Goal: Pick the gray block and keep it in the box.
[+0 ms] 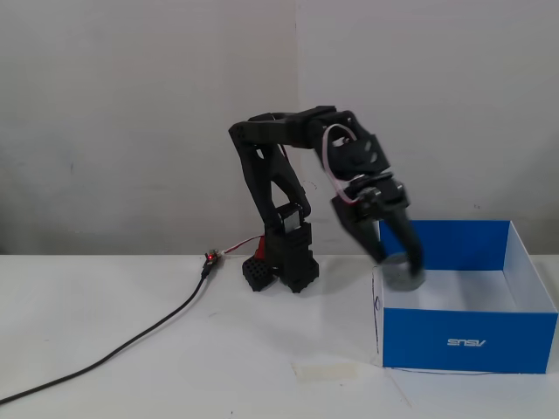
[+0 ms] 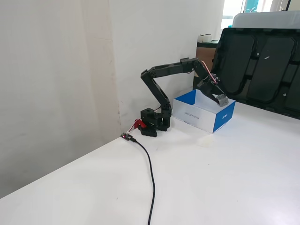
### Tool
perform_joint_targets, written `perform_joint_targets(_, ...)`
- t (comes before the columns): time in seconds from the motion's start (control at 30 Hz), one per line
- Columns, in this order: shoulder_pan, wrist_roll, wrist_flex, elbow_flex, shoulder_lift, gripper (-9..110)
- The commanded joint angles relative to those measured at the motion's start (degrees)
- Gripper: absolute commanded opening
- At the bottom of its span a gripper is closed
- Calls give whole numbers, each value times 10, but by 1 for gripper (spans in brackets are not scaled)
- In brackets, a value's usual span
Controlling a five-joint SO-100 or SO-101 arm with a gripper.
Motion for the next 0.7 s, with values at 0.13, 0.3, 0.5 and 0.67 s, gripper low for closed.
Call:
perform_joint_targets(0.13, -163, 46, -6, -40, 33, 10)
perform_joint_targets(0.3, -221, 56, -27, -46, 13, 10)
perform_joint_targets(0.5, -260, 56, -47, -47, -23, 10)
perform_joint_targets(0.67, -269, 55, -56, -47, -45, 18)
